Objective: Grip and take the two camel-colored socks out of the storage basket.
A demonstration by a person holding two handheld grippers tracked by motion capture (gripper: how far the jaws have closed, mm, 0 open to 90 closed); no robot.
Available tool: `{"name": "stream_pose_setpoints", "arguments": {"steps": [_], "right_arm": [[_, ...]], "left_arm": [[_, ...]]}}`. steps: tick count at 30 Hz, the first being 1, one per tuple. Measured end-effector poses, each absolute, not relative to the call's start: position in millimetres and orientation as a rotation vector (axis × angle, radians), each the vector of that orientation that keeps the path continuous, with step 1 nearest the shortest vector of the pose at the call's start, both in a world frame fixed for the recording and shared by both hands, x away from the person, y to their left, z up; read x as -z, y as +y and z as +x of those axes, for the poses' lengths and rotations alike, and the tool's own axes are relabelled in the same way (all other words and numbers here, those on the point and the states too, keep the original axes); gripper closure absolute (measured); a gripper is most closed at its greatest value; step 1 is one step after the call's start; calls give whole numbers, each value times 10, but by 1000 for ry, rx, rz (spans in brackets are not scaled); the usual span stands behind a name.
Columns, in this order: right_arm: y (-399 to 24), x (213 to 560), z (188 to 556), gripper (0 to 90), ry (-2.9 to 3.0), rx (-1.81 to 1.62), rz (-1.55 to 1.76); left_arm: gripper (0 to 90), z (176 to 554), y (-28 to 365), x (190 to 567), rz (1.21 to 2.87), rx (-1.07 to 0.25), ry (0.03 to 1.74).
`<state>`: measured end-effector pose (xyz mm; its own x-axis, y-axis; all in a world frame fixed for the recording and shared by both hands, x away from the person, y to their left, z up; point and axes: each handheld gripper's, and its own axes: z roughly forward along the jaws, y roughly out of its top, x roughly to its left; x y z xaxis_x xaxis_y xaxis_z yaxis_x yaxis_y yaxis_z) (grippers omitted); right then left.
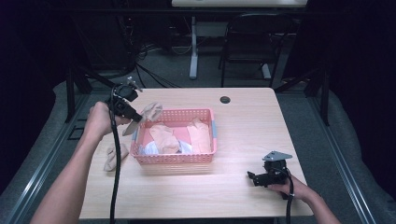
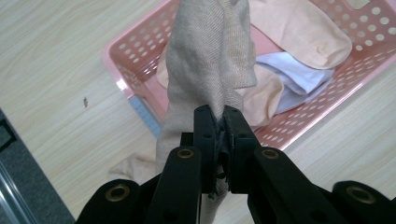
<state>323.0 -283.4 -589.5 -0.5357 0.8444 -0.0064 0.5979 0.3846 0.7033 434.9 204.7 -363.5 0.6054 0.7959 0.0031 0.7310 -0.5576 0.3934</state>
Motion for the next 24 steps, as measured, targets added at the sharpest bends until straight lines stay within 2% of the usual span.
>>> {"name": "stream_pose_setpoints", "arguments": {"steps": [12,17,20,24], "right_arm": [[-2835,5895,3232,0,2286,-935,1249],[-2833,5897,3231,0,2282,-939,1250],[-2833,5896,3230,0,2282,-939,1250],[-2832,5898,3231,0,2280,-941,1253]], "left_arm": [[849,4229,2549,3622,2434,-281,1323],[849,4209,2647,3652,2427,-284,1346],[851,4203,2723,3718,2406,-344,1390],[852,4223,2823,3868,2392,-329,1441]]}}
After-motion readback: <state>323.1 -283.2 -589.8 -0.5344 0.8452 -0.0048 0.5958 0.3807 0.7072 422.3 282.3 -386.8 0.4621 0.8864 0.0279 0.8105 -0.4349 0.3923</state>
